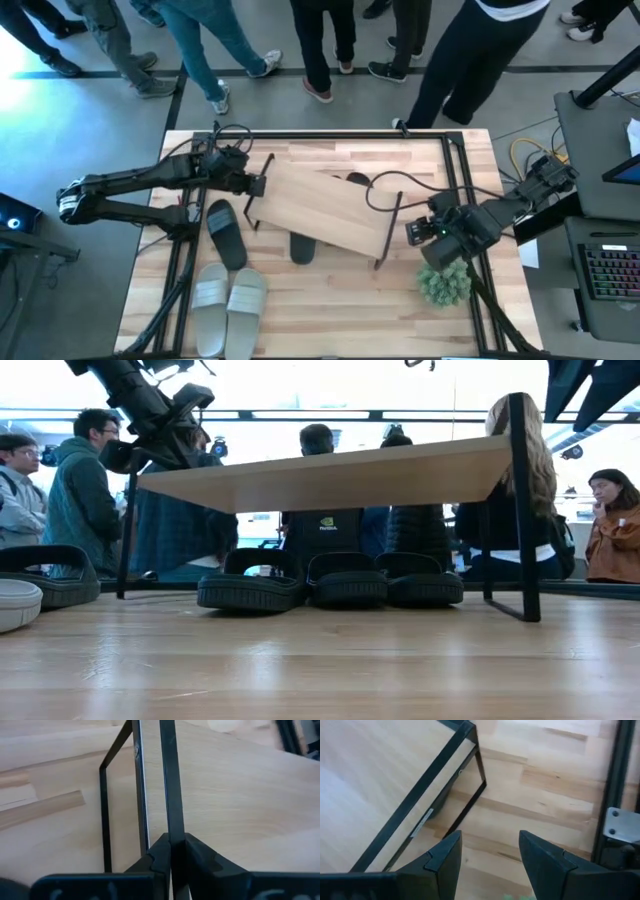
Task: Pick and place slides into the shelf
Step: Adjust the shelf
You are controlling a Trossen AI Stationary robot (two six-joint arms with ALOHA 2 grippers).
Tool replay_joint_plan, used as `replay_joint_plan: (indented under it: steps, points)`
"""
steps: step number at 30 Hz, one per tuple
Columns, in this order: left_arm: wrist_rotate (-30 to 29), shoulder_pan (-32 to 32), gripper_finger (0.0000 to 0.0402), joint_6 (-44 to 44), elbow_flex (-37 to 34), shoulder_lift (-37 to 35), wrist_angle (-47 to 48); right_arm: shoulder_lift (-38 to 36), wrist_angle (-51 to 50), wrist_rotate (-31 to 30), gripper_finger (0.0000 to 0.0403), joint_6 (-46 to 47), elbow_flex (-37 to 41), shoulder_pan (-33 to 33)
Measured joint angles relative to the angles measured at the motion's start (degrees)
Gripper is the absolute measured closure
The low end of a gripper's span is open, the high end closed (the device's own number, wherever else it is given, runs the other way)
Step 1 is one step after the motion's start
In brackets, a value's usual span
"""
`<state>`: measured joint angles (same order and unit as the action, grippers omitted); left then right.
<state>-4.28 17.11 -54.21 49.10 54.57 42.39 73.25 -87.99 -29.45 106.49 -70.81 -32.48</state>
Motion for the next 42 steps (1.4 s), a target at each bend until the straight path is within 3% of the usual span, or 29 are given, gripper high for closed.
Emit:
replay_joint_plan:
  steps: [7,21,35,42]
  points:
    - [-0.9,-0.8,0.0382,-0.3,-0.1,1.2,0.2,0.0,6.9,2.4,0.0214,-6.7,0.0,4.5]
    - [-1.9,-2.9,0.0381,-0.6,0.0,1.4,0.2,0.0,8.6,4.2,0.0216,-15.1,0.6,12.1]
    - [-2.3,-3.5,0.0381,-0.9,-0.1,1.5,0.2,0.0,13.8,5.5,0.028,-22.6,2.4,17.8]
    - [-2.9,-5.1,0.038,-1.5,-0.2,1.6,0.5,0.0,15.6,6.0,0.0283,-27.1,2.8,21.4]
